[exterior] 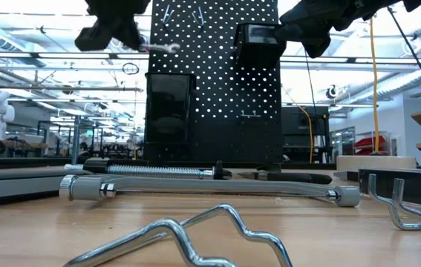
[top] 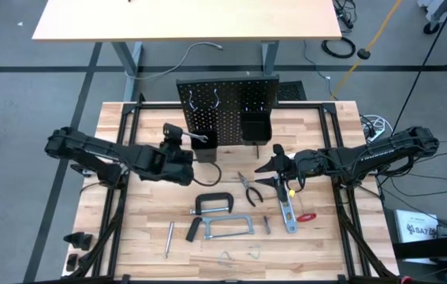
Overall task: Hang tools onto peg board
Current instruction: Put the wrench into the bottom black bin on the peg board, then put the silver pen into the bottom black bin on the peg board
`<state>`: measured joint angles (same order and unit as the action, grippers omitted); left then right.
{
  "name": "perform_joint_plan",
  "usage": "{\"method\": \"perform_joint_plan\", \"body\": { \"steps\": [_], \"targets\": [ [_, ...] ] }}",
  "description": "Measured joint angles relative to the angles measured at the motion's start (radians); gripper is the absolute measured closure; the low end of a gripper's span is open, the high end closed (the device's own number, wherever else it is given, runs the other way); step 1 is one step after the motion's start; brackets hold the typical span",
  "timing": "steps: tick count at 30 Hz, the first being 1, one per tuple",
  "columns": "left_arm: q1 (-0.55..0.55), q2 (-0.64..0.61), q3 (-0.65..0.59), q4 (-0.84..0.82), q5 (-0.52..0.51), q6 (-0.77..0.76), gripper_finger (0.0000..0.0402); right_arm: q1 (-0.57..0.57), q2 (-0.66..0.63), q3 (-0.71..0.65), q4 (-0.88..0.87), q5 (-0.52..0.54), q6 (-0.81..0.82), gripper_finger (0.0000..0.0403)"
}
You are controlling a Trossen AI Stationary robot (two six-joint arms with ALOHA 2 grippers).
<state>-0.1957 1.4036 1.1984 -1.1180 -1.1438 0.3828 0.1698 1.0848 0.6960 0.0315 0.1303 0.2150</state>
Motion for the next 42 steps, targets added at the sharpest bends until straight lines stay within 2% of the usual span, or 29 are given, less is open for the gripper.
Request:
{"method": "perform_joint_plan", "body": {
  "steps": [7, 16, 21, 36, 42],
  "targets": [
    [0.0, 0.07, 0.0, -0.107, -0.02, 0.045, 0.038, 0.0, 0.0, 0.0, 0.0, 0.0, 0.0, 0.025],
    [0.002, 0.103, 0.0, -0.097, -0.113, 0.179, 0.038, 0.0, 0.0, 0.0, 0.001, 0.0, 0.0, 0.025],
    [0.015, 0.111, 0.0, -0.095, -0.125, 0.222, 0.0378, 0.0, 0.0, 0.0, 0.0, 0.0, 0.0, 0.025],
    [0.018, 0.113, -0.001, -0.093, -0.129, 0.254, 0.029, 0.0, 0.0, 0.0, 0.0, 0.0, 0.0, 0.025],
    [0.018, 0.113, -0.001, -0.093, -0.152, 0.253, 0.0279, 0.0, 0.0, 0.0, 0.0, 0.0, 0.0, 0.025]
  ]
}}
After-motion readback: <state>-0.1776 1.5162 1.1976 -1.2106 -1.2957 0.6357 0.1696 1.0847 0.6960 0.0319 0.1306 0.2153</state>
